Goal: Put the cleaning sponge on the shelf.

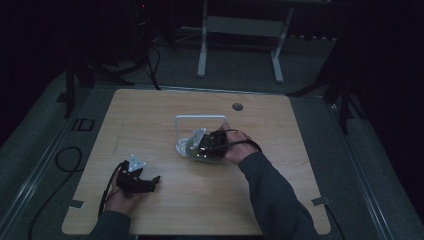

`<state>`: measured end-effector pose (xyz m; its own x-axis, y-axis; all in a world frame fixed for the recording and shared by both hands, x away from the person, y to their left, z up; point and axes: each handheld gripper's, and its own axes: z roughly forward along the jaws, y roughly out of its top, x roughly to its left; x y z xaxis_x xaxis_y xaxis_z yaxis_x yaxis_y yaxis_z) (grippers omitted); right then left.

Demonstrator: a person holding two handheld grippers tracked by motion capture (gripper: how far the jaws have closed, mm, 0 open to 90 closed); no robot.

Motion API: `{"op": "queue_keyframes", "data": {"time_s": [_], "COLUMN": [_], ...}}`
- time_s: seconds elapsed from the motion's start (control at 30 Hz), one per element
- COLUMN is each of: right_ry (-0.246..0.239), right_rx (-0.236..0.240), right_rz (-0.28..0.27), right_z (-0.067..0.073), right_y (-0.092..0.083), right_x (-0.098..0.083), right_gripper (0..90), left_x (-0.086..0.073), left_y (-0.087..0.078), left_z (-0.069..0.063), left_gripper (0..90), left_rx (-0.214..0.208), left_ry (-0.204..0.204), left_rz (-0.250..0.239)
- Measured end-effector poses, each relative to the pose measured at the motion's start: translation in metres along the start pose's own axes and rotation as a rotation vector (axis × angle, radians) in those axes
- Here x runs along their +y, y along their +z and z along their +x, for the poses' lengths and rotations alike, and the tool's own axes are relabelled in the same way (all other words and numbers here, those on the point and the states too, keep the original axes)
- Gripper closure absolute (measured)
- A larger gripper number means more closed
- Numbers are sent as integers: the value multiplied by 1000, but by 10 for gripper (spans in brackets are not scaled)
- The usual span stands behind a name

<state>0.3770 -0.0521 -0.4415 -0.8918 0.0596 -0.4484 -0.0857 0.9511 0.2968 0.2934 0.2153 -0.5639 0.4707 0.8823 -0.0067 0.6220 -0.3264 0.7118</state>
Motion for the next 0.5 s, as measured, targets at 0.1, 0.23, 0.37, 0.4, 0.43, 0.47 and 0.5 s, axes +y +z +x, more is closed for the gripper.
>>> {"op": "queue_keyframes", "data": {"time_s": [0.1,0.23,0.37,0.4,0.43,0.47,0.5], "right_ry": [-18,-25,-26,-23,-24,-23,-23], "right_rx": [-1,-4,-1,-3,-4,-5,-5], "right_rz": [-6,-5,-7,-6,-8,-8,-8], "right_z": [1,2,2,2,1,1,1], "right_y": [3,4,5,5,5,6,6], "right_x": [2,4,4,3,3,3,3], "right_gripper": [719,719,719,719,719,719,719], "left_x": [0,0,0,0,0,0,0], "left_y": [0,0,0,0,0,0,0], "left_z": [0,0,0,0,0,0,0], "left_gripper": [130,130,130,130,130,130,130], "left_rx": [0,0,0,0,0,0,0], "left_ry": [0,0,0,0,0,0,0], "left_rz": [0,0,0,0,0,0,0]}}
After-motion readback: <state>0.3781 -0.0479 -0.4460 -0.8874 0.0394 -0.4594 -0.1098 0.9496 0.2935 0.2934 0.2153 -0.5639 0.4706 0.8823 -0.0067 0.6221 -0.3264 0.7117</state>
